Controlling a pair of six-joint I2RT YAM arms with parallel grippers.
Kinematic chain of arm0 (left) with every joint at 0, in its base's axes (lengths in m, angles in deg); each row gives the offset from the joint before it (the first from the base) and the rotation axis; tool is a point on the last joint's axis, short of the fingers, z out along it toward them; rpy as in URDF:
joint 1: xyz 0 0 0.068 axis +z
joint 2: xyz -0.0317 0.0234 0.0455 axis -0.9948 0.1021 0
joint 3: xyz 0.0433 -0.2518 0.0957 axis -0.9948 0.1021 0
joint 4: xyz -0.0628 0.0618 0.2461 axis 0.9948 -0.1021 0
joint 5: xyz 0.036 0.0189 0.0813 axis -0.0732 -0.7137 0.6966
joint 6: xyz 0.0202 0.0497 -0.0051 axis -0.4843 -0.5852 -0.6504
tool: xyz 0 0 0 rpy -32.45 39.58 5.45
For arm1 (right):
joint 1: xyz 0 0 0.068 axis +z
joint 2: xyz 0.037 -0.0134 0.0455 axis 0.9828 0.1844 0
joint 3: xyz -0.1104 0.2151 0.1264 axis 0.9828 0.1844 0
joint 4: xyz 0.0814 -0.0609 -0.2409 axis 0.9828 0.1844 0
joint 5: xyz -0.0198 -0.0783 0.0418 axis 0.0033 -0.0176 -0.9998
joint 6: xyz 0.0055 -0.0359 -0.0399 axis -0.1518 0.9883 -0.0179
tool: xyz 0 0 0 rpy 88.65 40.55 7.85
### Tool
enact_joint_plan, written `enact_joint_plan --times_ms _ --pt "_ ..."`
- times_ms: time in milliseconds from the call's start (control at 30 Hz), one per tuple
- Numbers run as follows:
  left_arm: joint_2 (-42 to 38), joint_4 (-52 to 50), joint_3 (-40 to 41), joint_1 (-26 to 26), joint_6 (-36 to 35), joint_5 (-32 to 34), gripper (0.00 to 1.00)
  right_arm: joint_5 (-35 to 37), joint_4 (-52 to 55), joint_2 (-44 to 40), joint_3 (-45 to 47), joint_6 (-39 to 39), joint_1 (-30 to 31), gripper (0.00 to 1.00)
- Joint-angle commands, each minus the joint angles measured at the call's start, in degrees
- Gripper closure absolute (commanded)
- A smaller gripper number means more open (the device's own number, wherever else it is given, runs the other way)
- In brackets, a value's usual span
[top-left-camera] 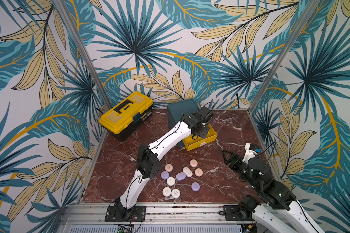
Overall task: Put the bluetooth earphones in the drawer according to color
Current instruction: Place the bluetooth earphone in the drawer.
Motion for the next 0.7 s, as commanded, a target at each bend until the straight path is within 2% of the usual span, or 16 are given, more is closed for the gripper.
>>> enact_joint_plan --times_ms 0,233,400,467,667 --pt "0.15 1.57 -2.7 0.27 -0.52 2.98 0.81 0.96 1.3 -0.32 -0.2 1.21 0.05 0.22" --pt "0.14 3.78 -2.12 0.23 -0.79 4.44 0.79 1.16 1.46 -0.47 -0.07 1.18 0.04 0.22" --pt "1.14 3.5 -2.6 0.6 -0.5 4.95 0.74 1.13 1.45 -0.28 -0.16 1.04 0.05 0.22" --pt "1.24 3.46 -2.74 0.7 -0.55 4.95 0.67 1.04 1.49 -0.32 -0.26 1.04 0.05 0.22" --pt "1.77 3.33 -3.28 1.05 -0.8 4.35 0.58 1.21 1.53 -0.28 -0.18 0.95 0.02 0.22"
